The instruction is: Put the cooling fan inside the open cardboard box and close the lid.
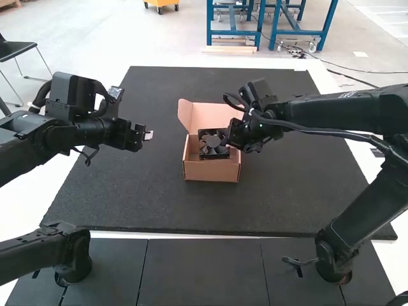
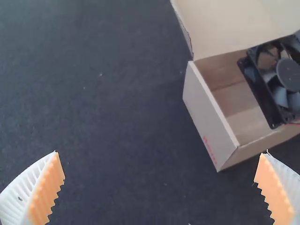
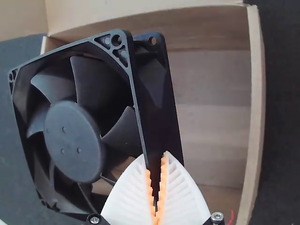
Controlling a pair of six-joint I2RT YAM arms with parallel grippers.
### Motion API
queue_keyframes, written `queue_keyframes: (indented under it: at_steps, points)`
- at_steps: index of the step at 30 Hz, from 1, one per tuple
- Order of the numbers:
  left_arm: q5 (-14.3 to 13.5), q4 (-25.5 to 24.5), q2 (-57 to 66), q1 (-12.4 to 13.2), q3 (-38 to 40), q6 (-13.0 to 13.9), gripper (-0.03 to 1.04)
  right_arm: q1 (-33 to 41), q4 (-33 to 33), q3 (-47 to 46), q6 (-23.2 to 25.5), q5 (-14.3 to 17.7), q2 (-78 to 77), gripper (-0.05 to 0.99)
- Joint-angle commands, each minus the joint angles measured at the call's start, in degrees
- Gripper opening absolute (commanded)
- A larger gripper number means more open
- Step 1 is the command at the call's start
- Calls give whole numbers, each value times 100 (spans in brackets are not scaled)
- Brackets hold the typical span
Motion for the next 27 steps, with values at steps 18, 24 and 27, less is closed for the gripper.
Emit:
queue_keyframes:
  at_steps: [18,24,27]
  points:
    - [-41,7,-102,7,-30,-98,96,-445,-866,1119,-352,-455,554,-2]
    - [-41,25,-102,16,-30,-98,96,-454,-857,1110,-344,-507,571,-2]
    - [-41,42,-102,16,-39,-106,96,-427,-857,1092,-335,-543,606,-2]
